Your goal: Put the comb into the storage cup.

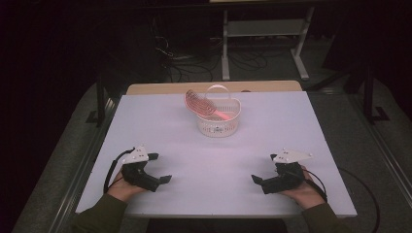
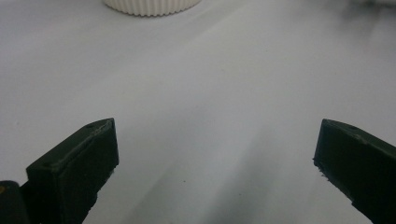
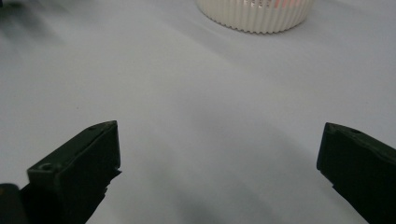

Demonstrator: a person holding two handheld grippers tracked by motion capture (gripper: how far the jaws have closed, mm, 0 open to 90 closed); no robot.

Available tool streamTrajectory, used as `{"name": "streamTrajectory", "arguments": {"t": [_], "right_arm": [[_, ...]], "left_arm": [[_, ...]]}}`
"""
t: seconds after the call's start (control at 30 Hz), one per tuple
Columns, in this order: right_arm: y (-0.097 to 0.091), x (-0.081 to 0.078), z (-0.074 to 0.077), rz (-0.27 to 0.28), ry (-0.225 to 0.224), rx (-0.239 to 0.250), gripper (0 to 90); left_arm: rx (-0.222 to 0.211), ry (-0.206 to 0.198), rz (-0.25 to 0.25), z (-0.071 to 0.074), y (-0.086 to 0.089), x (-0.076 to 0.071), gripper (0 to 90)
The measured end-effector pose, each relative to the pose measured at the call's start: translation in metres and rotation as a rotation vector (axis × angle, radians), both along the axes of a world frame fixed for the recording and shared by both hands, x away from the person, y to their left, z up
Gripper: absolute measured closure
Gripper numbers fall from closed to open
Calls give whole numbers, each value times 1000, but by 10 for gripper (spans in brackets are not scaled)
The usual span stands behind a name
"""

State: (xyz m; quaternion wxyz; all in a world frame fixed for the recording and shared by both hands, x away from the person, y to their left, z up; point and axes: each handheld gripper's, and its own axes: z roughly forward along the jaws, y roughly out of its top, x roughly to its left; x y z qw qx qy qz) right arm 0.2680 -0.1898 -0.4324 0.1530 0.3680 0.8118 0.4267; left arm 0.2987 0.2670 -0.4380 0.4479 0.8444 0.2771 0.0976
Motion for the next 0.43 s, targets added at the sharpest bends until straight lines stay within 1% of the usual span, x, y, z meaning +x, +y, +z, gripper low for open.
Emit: {"name": "streamTrajectory", "arguments": {"t": [0.43], "right_arm": [[-1,0,0,-2,-1,0,0]], "left_arm": [[6,-1,-6,-1,-1,0,0]]}}
